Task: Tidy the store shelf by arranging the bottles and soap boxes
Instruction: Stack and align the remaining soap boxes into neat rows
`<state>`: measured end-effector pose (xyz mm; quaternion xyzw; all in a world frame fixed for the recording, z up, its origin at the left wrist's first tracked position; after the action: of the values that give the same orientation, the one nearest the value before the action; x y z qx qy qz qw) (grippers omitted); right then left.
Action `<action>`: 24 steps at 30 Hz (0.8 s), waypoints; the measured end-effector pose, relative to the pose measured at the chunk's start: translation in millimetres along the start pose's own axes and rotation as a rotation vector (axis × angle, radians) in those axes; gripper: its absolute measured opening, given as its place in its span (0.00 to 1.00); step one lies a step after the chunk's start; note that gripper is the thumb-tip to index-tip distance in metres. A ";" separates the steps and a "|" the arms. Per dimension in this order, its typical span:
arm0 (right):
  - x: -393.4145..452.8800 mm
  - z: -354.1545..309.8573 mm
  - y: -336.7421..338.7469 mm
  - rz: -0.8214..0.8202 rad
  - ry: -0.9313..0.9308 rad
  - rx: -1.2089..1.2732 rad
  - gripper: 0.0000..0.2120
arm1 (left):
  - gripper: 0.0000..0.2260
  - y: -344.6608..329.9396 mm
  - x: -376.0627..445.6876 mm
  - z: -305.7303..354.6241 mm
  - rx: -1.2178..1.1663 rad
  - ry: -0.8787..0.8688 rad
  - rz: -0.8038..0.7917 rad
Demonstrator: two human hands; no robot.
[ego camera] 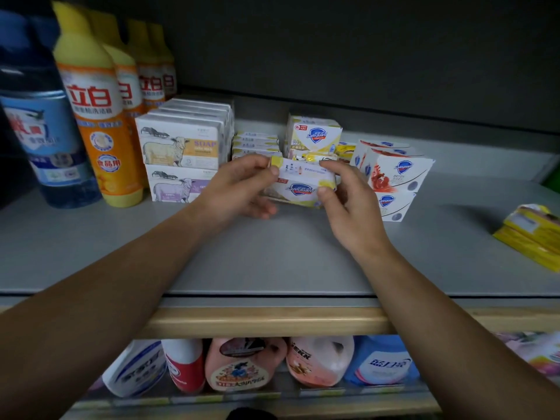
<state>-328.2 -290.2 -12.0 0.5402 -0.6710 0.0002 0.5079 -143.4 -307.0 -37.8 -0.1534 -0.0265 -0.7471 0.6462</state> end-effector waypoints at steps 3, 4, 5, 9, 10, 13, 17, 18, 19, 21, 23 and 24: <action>0.3 9.2 -10.9 -0.095 -0.060 -0.051 0.15 | 0.07 5.8 2.5 -1.1 0.309 -0.057 0.058; -0.1 13.0 -15.4 -0.131 -0.081 -0.075 0.15 | 0.08 9.2 3.2 -0.7 0.411 -0.084 0.092; -0.6 15.5 -19.2 -0.162 -0.091 -0.091 0.15 | 0.09 14.0 3.7 -0.2 0.507 -0.104 0.131; -0.6 12.1 -20.9 -0.187 -0.052 -0.113 0.16 | 0.14 18.9 -0.2 3.5 0.698 -0.145 0.173; 0.1 8.3 -17.7 -0.171 -0.026 -0.130 0.17 | 0.14 17.7 -1.8 5.3 0.717 -0.154 0.176; 0.6 -12.3 -7.8 -0.099 0.105 -0.227 0.17 | 0.16 15.8 -7.5 10.5 0.776 -0.156 0.181; -5.4 -36.7 -18.2 -0.112 0.260 -0.437 0.16 | 0.17 11.5 -19.4 13.4 0.938 -0.125 0.077; -6.8 -40.0 -21.9 -0.125 0.281 -0.471 0.16 | 0.17 12.7 -25.6 12.9 1.011 -0.130 0.032; -7.8 -42.8 -25.3 -0.140 0.296 -0.488 0.18 | 0.17 16.7 -33.0 11.6 1.094 -0.130 -0.011; -9.8 -48.2 -33.3 -0.182 0.319 -0.513 0.21 | 0.20 32.0 -49.4 7.9 1.247 -0.108 -0.087; -10.2 -51.3 -46.0 -0.241 0.333 -0.572 0.24 | 0.25 47.7 -63.0 7.3 1.303 -0.106 -0.122; -8.7 -52.5 -53.6 -0.272 0.333 -0.610 0.25 | 0.27 51.4 -67.3 7.7 1.305 -0.114 -0.126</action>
<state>-254.5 -277.4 -21.9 0.4406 -0.4705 -0.1793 0.7432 -83.9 -249.1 -56.3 0.2325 -0.5174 -0.6048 0.5591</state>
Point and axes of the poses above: each hand's wrist, its own x-axis towards the middle knuckle, its own y-axis out of the back of the hand, z = x × y, the point moved 10 cm from there along x, towards the middle knuckle, and after that the axes turned 11 degrees about -x, right-handed, at the moved point
